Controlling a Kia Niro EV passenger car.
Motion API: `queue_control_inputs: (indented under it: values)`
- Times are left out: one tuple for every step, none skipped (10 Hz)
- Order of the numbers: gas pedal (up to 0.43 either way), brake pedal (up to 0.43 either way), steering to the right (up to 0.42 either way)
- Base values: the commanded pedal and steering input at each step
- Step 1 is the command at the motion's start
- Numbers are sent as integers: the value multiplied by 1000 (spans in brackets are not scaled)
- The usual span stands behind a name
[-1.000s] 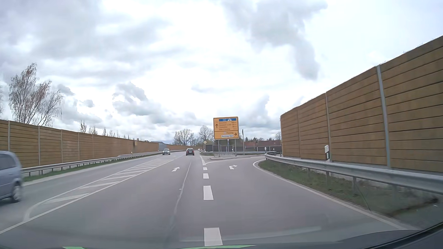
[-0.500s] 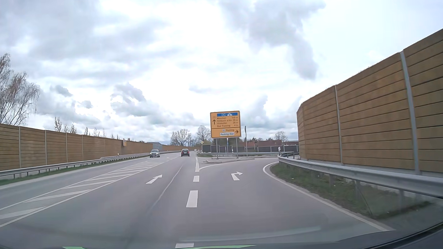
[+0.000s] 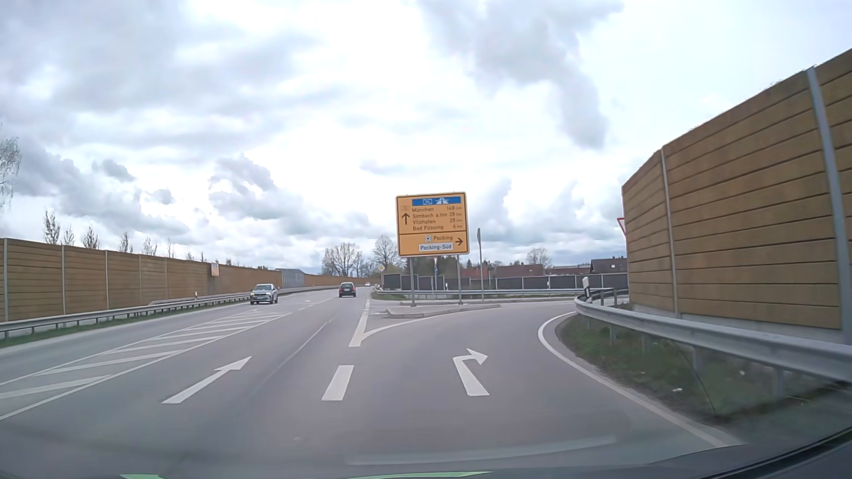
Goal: Follow the waypoints while adhering to traffic rules and regulations
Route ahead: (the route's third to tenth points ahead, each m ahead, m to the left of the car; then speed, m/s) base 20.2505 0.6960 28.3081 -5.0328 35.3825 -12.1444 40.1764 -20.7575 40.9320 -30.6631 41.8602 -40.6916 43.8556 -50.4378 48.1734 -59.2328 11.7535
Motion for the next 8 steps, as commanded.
queue_control_inputs:
  values:
    - [0, 256, 14]
    - [0, 256, 16]
    - [0, 262, 23]
    - [0, 256, 30]
    - [0, 256, 38]
    - [0, 256, 48]
    - [0, 256, 59]
    - [0, 256, 68]
